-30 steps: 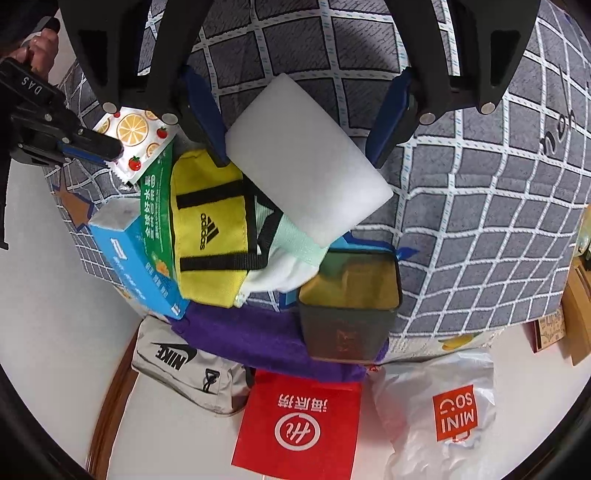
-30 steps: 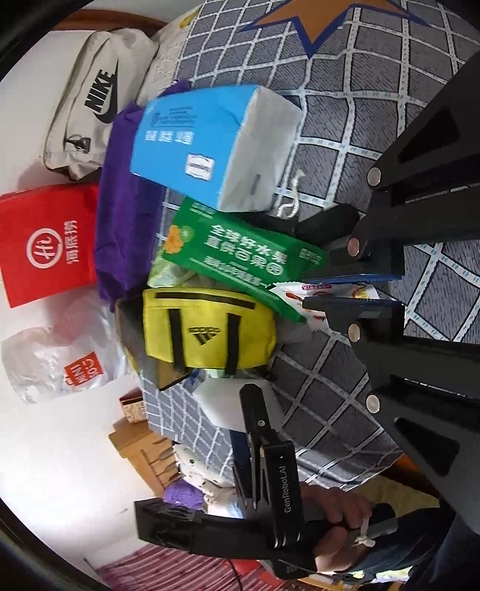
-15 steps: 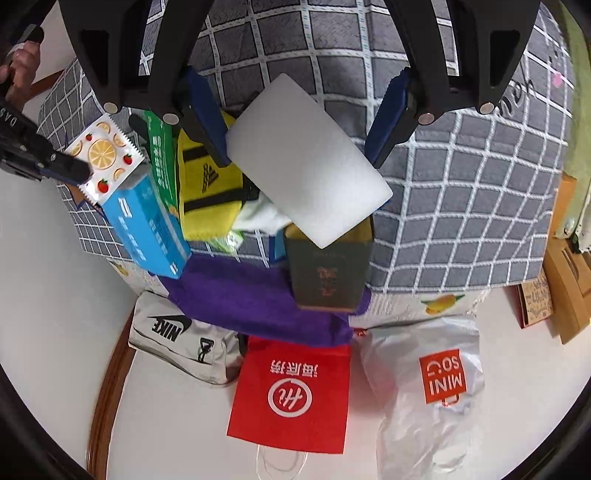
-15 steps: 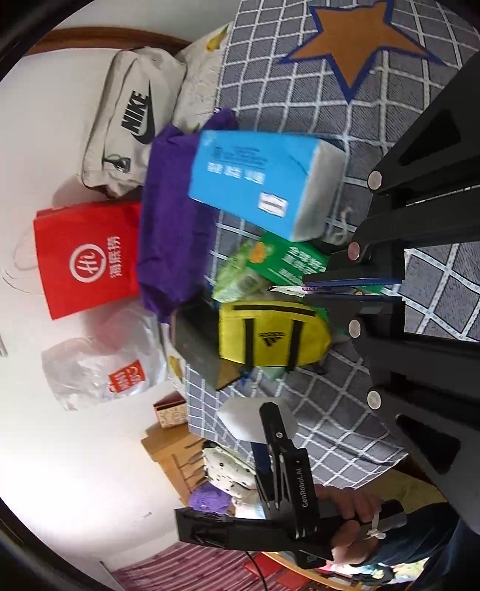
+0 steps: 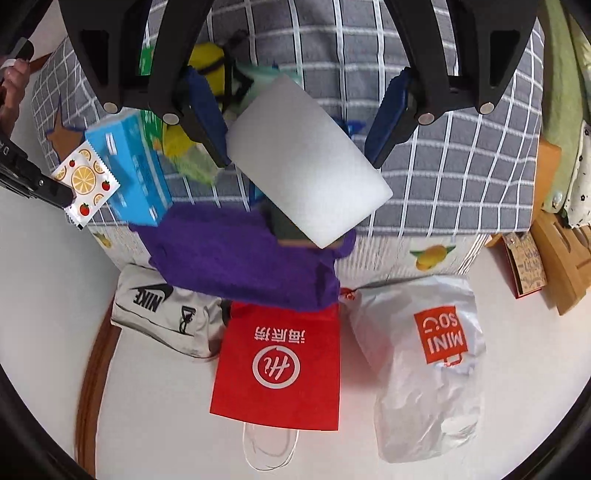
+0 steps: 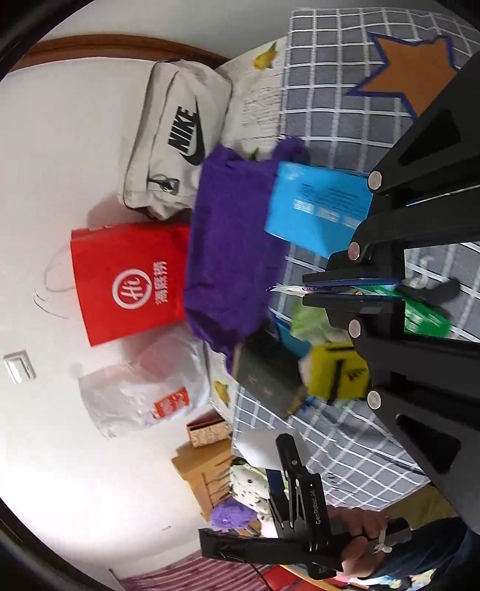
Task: Organize soft objects
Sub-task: 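Carry the sponge with the left tool over the purple towel while the right tool carries the packet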
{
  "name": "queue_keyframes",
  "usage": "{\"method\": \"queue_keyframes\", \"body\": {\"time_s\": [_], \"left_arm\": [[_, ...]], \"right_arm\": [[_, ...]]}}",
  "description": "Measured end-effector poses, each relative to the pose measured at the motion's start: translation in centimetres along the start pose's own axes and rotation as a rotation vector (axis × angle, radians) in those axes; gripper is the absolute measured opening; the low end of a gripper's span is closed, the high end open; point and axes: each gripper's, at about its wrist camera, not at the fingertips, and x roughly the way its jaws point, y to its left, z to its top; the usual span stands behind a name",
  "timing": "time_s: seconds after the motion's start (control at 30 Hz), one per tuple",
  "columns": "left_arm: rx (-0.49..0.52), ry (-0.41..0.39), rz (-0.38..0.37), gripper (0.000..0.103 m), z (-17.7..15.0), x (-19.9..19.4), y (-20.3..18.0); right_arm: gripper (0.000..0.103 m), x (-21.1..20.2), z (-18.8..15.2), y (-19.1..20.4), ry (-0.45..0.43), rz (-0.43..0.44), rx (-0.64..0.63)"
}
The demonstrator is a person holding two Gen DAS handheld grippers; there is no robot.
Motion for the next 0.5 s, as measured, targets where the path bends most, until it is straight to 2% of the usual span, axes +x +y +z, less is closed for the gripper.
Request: {"method": "queue_keyframes", "body": {"time_s": [0.5], "left_arm": [[-0.011,0.031,0.034,0.072,7.6,6.3,0.5]], "right_arm": [[0.004,6.9,7.5,-5.8,-0.005,-0.038,0.044]]}}
